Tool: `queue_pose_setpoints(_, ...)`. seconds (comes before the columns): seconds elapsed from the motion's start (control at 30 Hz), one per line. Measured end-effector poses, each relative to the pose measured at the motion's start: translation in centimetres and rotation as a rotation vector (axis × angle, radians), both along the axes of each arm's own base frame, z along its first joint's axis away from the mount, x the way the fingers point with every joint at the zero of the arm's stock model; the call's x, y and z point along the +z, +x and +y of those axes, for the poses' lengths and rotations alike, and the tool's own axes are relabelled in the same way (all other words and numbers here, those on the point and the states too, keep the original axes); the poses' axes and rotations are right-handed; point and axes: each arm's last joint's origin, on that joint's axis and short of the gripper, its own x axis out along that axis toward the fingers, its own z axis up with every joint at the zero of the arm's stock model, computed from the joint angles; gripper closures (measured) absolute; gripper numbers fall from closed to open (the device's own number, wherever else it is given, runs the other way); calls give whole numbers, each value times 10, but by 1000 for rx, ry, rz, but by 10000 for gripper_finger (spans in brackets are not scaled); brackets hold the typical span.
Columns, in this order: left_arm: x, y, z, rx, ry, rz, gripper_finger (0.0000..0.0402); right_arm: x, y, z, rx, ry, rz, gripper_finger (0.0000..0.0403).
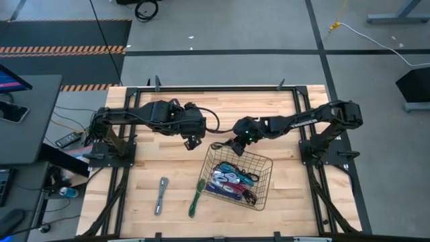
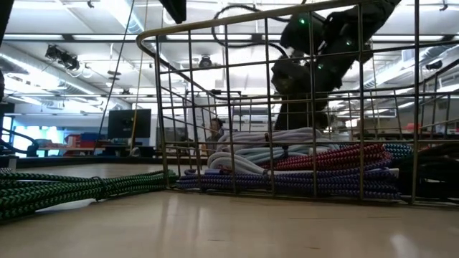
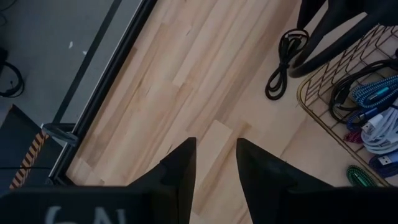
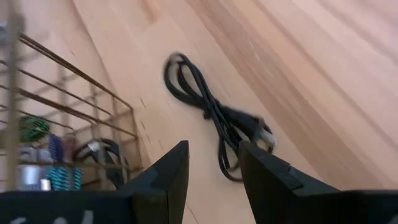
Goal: Pick and place USB-C Cables
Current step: Put the black charger cable into the wire basket
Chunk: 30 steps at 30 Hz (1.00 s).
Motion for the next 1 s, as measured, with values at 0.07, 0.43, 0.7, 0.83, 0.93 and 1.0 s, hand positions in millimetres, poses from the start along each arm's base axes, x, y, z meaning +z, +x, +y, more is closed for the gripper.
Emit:
queue_pose_setpoints(0.07, 0, 0, 0, 0, 0, 0, 280, 6, 4, -1, 12, -7, -21, 256)
queue_pose_setpoints(0.43, 0, 0, 0, -1, 0, 0, 280, 20, 7, -21, 22, -64, -1, 256)
queue_pose_setpoints(0.7, 0, 0, 0, 0, 0, 0, 280, 15, 0, -28, -4, -46, 80, 256)
queue_pose_setpoints(0.83, 0, 0, 0, -1, 0, 0, 280, 15, -1, -30, -22, -37, 78, 256)
queue_pose_setpoints(0.93, 0, 0, 0, 0, 0, 0, 280, 15, -1, -31, -41, -25, 79, 256)
queue_pose_setpoints(1.0, 0, 0, 0, 0, 0, -2, 280, 15, -2, -31, -44, -23, 86, 256)
